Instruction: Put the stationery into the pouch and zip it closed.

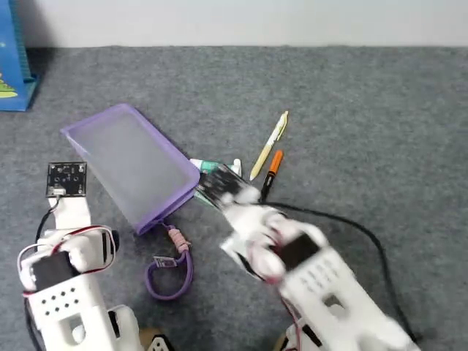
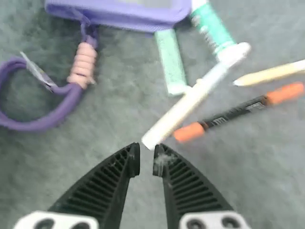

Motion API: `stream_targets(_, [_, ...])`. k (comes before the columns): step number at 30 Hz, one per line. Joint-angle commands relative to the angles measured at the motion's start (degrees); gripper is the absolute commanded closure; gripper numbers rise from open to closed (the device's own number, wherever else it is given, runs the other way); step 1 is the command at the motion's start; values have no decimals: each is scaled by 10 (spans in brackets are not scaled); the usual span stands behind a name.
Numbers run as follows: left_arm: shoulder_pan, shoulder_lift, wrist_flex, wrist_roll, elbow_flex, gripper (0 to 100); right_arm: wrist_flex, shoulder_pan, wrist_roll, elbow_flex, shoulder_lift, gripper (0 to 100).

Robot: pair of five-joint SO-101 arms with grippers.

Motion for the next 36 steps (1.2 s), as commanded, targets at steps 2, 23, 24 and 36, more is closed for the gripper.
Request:
stream_targets(2, [-4,14,-13,-2,-3,777,-70,-48,-89,-103,189,922])
stream_targets(23, [-55,13,-13,-1,-5,778,-83,-126,-144,-352,499,921])
stream_targets(24, [-55,13,-13,-1,-5,778,-83,-126,-144,-354,499,920])
stream_targets(36, [-55,13,-12,-1,-6,778,-75,-153,-148,-353,504,844])
